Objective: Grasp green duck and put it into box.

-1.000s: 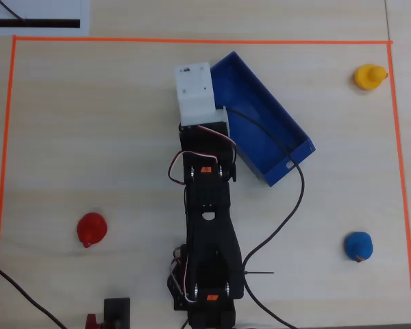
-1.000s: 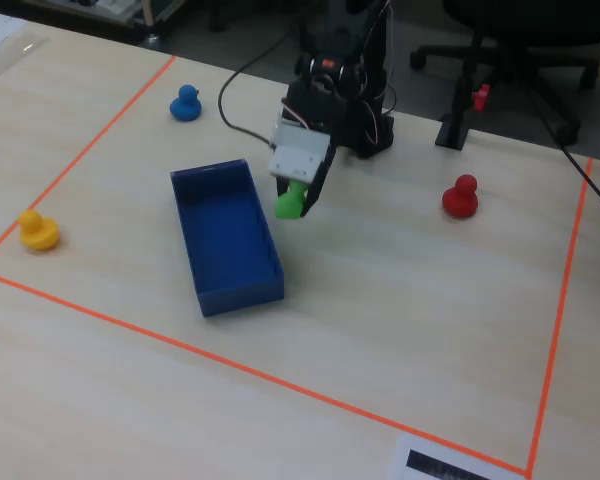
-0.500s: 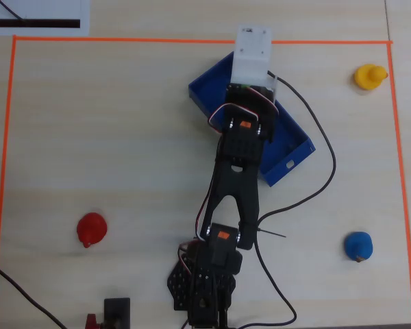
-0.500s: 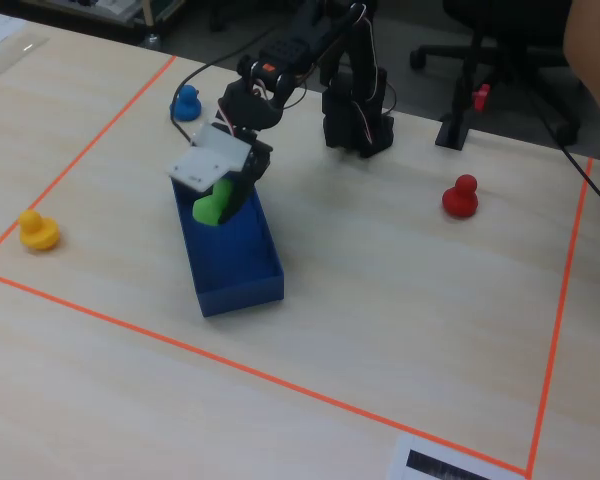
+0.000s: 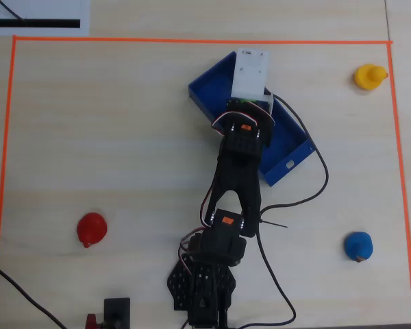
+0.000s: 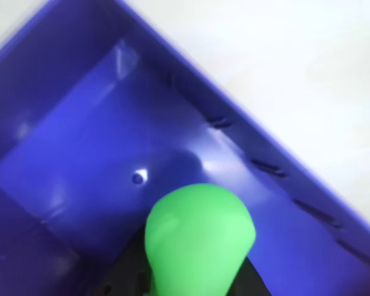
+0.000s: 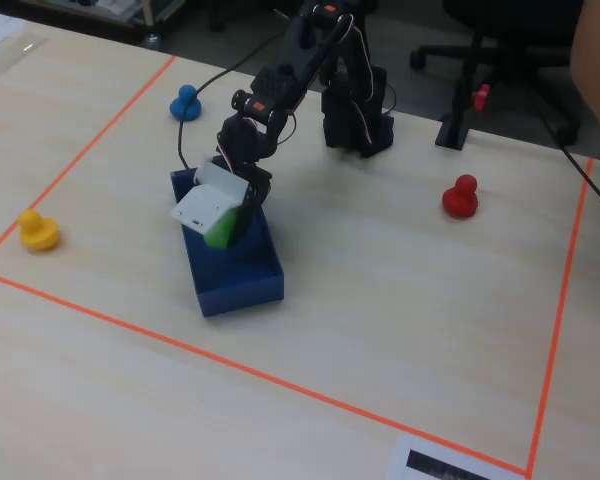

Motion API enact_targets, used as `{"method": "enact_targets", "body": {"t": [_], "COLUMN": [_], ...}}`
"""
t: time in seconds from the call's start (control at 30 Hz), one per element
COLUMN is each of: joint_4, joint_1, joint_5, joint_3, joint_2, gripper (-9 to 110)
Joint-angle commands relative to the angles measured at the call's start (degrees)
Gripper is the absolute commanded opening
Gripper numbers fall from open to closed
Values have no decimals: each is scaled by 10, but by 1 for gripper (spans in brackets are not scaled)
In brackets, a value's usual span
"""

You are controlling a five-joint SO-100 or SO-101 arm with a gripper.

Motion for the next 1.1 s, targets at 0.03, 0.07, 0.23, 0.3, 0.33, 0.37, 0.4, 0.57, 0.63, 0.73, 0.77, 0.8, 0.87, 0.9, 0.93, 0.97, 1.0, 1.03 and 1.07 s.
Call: {"method": "enact_targets", "body": {"t": [0.03,0.07,0.23,0.3,0.33,0.37,0.4,0.57,0.63,0.73,0.77,0.8,0.87,0.9,0.93,0.97,1.0,1.03,1.07], "joint_4": [-62,-62,-60,-61,-61,-61,-57,-13,3,34,44,50,55,55,55,55,57,63,69], "joint_1": [-4,-3,2,4,4,6,7,14,17,22,24,25,26,26,25,23,22,21,20], "joint_5": [-17,-17,-17,-18,-20,-22,-23,-23,-22,-15,-14,-13,-13,-13,-15,-17,-17,-15,-13], "joint_3": [35,37,37,37,36,36,34,11,3,-14,-17,-18,-14,-9,-4,0,2,2,2], "joint_2": [30,30,32,37,40,43,46,65,79,108,117,126,138,142,144,146,148,149,152], "gripper": [0,0,12,18,19,20,21,25,26,26,26,26,27,28,28,28,28,29,30]}}
